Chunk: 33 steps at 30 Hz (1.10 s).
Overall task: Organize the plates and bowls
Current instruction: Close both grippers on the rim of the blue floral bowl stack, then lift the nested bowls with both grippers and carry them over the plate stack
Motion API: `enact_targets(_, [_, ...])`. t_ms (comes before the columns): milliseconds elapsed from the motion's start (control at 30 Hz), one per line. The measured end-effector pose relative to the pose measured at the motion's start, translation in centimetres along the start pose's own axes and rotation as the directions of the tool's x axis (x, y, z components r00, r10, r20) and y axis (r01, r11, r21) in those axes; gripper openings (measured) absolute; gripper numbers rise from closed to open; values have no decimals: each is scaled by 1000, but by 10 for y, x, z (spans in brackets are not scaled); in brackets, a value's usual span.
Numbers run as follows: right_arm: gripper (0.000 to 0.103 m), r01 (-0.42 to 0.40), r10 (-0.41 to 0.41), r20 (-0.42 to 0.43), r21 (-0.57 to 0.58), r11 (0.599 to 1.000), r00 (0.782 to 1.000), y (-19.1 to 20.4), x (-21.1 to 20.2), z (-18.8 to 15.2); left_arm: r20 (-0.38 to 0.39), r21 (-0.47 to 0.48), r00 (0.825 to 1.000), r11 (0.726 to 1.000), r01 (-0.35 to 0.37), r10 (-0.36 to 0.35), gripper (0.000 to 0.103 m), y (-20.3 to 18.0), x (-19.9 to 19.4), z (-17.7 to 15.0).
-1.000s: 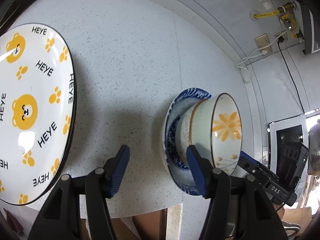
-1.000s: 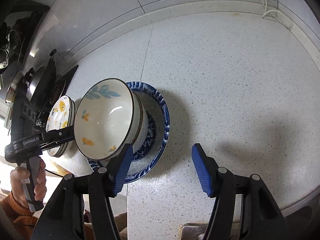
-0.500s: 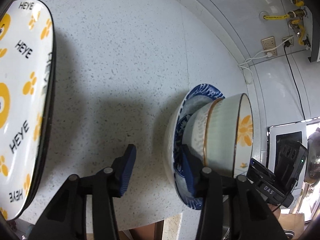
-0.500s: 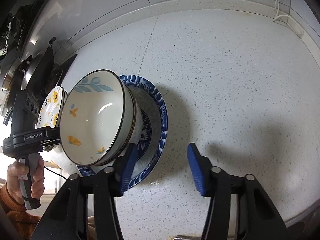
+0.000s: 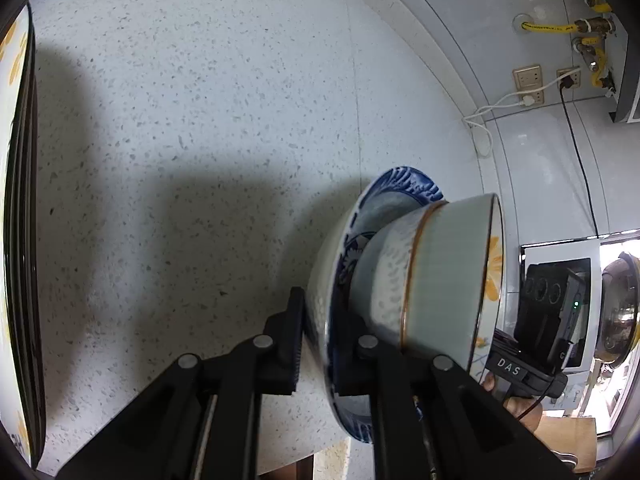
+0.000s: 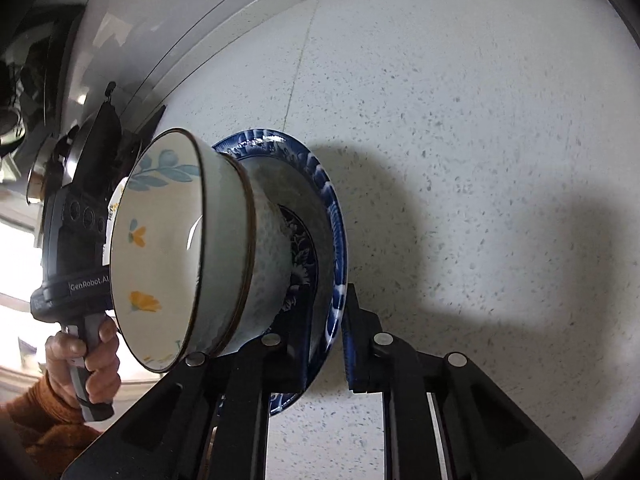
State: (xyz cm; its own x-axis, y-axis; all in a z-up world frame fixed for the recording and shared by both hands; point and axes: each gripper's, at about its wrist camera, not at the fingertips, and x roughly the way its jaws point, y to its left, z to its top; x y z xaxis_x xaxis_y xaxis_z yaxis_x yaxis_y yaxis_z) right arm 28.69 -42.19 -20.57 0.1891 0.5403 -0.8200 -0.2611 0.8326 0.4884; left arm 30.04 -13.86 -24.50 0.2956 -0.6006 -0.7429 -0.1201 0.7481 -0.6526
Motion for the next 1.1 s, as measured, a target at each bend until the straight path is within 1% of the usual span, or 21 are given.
enact_targets(67, [12,36,-36,-1,-5,999,999,6,-1,-2,-5,3,1000,1000,-11,11,9,-2,0,1])
enact_targets(200, [10,42,-42,-2,50,998,999,6,1,2,-17,10,1000,1000,-15,15,10,-8,4,4])
enact_targets(433, [10,75,-77,22,68,995,997,10,0,2,-11,32,1000,999,-15,15,10,-15,7,6])
enact_targets(633, [10,97,-102,67,69,993,993,23,-16,10,27,55,999,998,26,-27,10,-25,-8,18])
enact_targets(767, [10,100,-104,90,50,994,991,43,-32,20,64,69,997,997,37,-41,10,-29,-39,27])
enact_targets(867, [10,95,-95,106,7,995,990,73,-38,28,99,72,995,997,28,-35,10,-22,-75,31])
enact_targets(967, [10,68,-63,111,-39,997,992,110,-33,35,137,67,991,998,0,-9,10,-6,-116,33])
enact_targets(1100, [10,16,-5,91,-114,993,996,166,-8,38,176,49,983,997,-63,53,10,32,-173,28])
